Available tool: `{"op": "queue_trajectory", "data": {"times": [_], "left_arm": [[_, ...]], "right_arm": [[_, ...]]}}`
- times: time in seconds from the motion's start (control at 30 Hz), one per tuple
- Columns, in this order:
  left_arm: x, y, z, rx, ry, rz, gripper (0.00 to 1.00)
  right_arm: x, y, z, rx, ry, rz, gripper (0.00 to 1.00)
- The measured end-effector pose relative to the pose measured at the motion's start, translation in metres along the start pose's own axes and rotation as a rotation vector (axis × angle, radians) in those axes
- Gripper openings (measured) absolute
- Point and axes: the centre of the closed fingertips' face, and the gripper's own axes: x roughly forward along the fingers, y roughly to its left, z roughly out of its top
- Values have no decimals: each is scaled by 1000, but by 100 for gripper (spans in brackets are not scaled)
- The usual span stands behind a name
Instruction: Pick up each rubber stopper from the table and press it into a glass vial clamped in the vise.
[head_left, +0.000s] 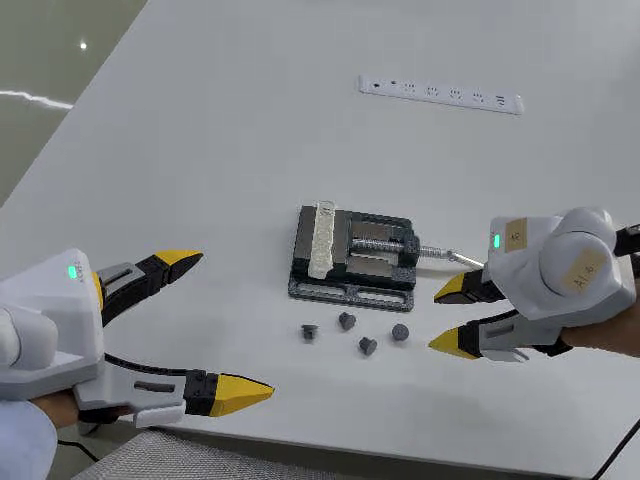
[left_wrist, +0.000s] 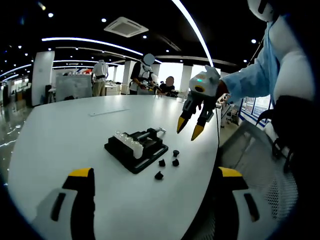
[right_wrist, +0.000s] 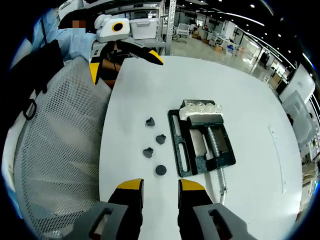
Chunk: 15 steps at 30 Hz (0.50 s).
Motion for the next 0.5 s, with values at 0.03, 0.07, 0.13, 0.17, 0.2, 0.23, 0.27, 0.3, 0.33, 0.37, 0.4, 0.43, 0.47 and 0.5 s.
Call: {"op": "queue_trajectory", "data": {"times": [0.03, 0.07, 0.13, 0.17, 0.2, 0.23, 0.27, 0.3, 0.33, 0.37, 0.4, 0.43, 0.47, 0.5], "left_arm": [[0, 0, 0, -1, -1, 0, 99], [0, 1, -1, -2, -1, 1, 99], [0, 1, -1, -3, -4, 4, 99], [0, 2, -1, -5, -4, 6, 99], [0, 2, -1, -7, -6, 7, 99], [0, 2, -1, -9, -10, 9, 99], [1, 2, -1, -9, -11, 10, 99], [1, 1, -1, -10, -13, 10, 99], [1, 1, -1, -12, -14, 10, 99], [1, 0, -1, -12, -13, 9, 99], [2, -1, -2, -12, -11, 9, 99], [2, -2, -3, -11, -11, 8, 99], [2, -2, -3, -11, -12, 7, 99], [3, -3, -3, -12, -12, 7, 99]], "right_arm": [[1, -1, 1, -7, 5, 0, 24], [2, -1, 2, -18, 11, 6, 23], [5, 0, 2, -22, 19, 16, 23], [6, -1, 3, -34, 25, 20, 22], [8, -1, 3, -41, 30, 24, 21], [10, -1, 3, -44, 38, 33, 21], [12, -1, 3, -51, 43, 37, 20], [13, -1, 3, -60, 49, 40, 20], [16, 0, 2, -68, 64, 47, 20], [17, 0, 2, -77, 73, 51, 19], [19, 0, 2, -91, 85, 55, 19], [21, 0, 1, -102, 94, 56, 19], [22, 0, 1, -111, 101, 60, 19], [24, 1, 2, -119, 110, 67, 19]]}}
